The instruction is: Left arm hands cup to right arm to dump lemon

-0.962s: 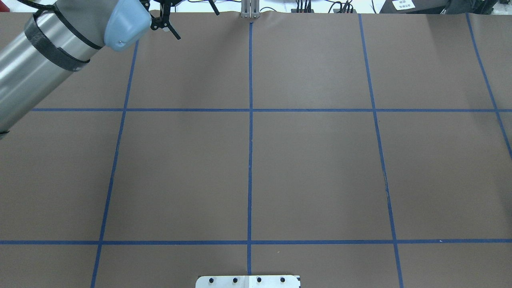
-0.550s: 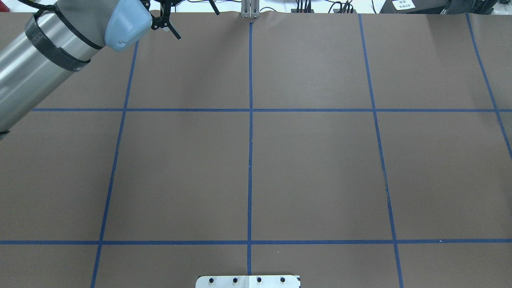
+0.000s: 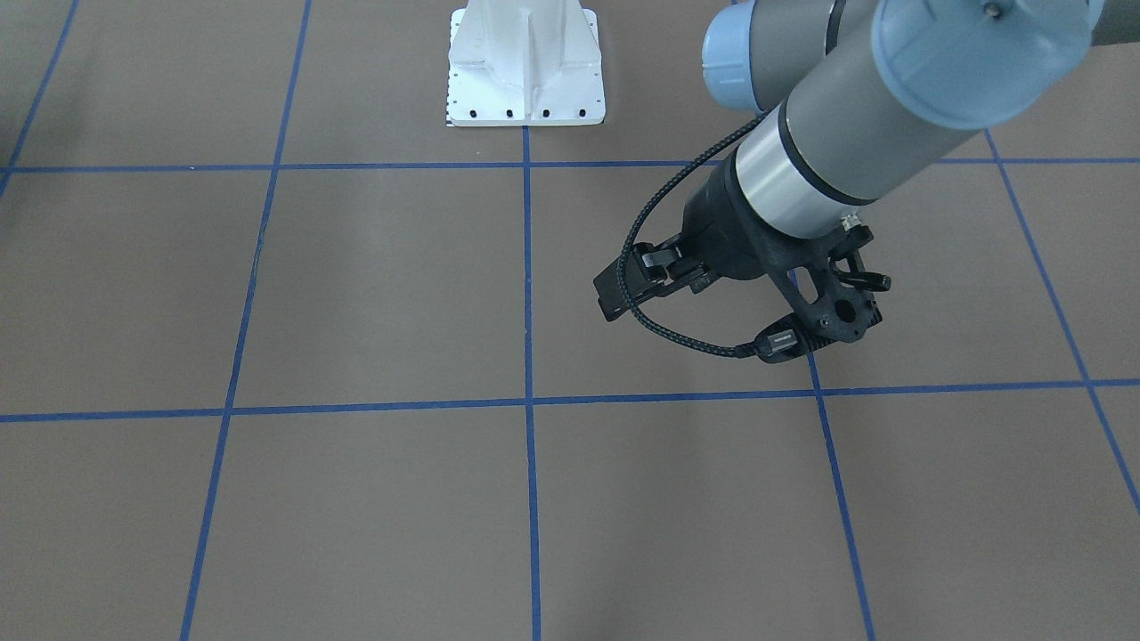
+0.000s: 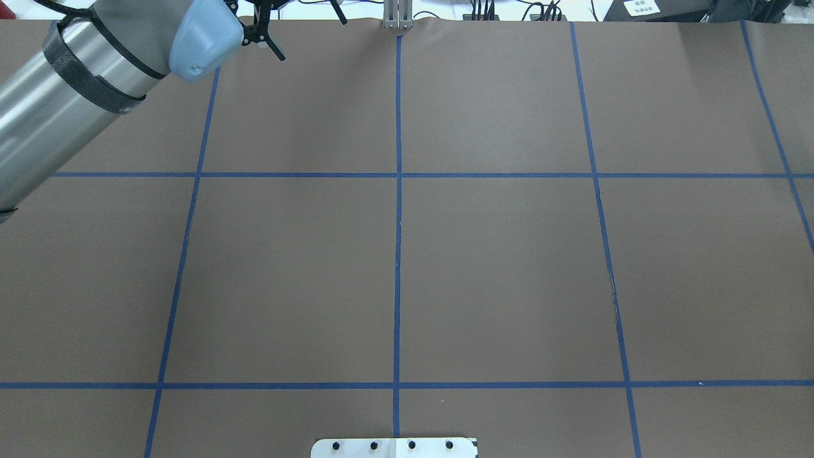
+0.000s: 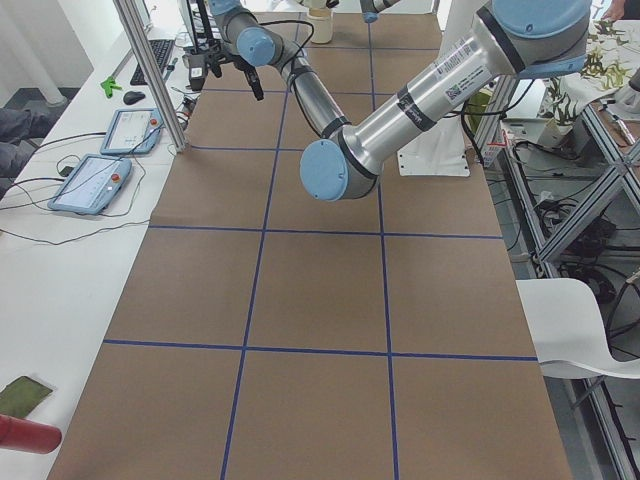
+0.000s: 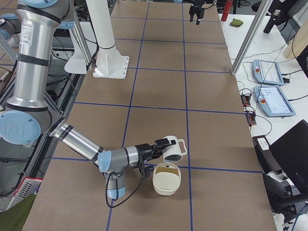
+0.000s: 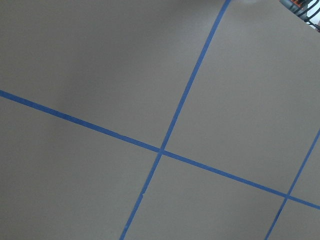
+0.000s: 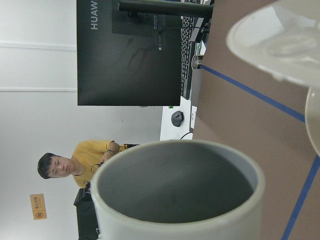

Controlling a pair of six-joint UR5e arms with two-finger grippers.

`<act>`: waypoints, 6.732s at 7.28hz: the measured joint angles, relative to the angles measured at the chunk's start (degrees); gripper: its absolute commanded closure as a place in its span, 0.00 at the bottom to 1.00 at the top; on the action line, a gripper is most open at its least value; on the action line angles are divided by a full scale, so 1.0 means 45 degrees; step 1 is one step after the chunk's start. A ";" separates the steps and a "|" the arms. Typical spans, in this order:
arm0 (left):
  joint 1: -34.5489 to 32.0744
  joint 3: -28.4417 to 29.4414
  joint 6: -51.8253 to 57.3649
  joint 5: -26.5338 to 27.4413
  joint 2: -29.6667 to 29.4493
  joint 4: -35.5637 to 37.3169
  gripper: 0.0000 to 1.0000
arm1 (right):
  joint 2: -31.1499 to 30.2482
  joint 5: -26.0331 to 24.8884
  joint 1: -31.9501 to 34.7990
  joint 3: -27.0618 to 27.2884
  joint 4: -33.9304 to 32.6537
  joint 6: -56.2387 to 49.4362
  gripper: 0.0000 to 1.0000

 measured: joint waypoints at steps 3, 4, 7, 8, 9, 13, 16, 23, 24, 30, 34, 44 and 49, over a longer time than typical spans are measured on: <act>0.0052 0.0027 0.0044 0.0099 -0.0008 0.0000 0.00 | -0.0026 -0.0393 0.0016 -0.0416 0.1109 0.0775 1.00; 0.0063 0.0027 0.0055 0.0103 -0.0004 0.0000 0.00 | -0.0037 -0.0491 0.0019 -0.0453 0.1327 0.1127 1.00; 0.0072 0.0044 0.0088 0.0141 -0.0005 -0.0001 0.00 | -0.0052 -0.0966 0.0022 -0.0887 0.2295 0.2548 1.00; 0.0072 0.0046 0.0097 0.0176 -0.0012 -0.0001 0.00 | -0.0050 -0.1123 0.0023 -0.1033 0.2601 0.2969 1.00; 0.0080 0.0045 0.0102 0.0193 -0.0014 0.0000 0.00 | -0.0048 -0.1214 0.0023 -0.1106 0.2793 0.3366 1.00; 0.0139 0.0029 0.0105 0.0381 -0.0002 0.0000 0.00 | 0.0207 -0.1446 -0.0003 -0.1287 0.2916 0.5239 1.00; 0.0182 0.0031 0.0105 0.0598 -0.0018 -0.0005 0.00 | 0.0500 -0.1422 -0.0014 -0.1385 0.2915 0.6650 1.00; 0.0180 0.0019 0.0105 0.0711 -0.0095 -0.0005 0.00 | 0.0956 -0.1364 -0.0015 -0.1302 0.3080 0.9349 1.00; 0.0177 0.0024 0.0105 0.0711 -0.0098 -0.0013 0.00 | 0.0958 -0.1360 -0.0016 -0.1287 0.3098 0.9403 1.00; 0.0255 0.0054 0.0105 0.0729 -0.0105 -0.0020 0.00 | 0.0920 -0.1015 -0.0016 -0.1188 0.3198 0.6586 1.00; 0.0267 0.0067 0.0105 0.0731 -0.0102 -0.0020 0.00 | 0.0785 -0.0104 -0.0016 -0.1239 0.3171 0.1930 1.00; 0.0575 0.0076 0.0200 0.1082 0.0018 -0.0098 0.00 | -0.0162 0.2273 0.0019 -0.0143 0.0033 -1.0330 1.00; 0.0581 0.0073 0.0673 0.1087 0.0327 -0.0093 0.00 | -0.0140 0.2497 0.0129 0.3147 -0.4603 -1.4693 1.00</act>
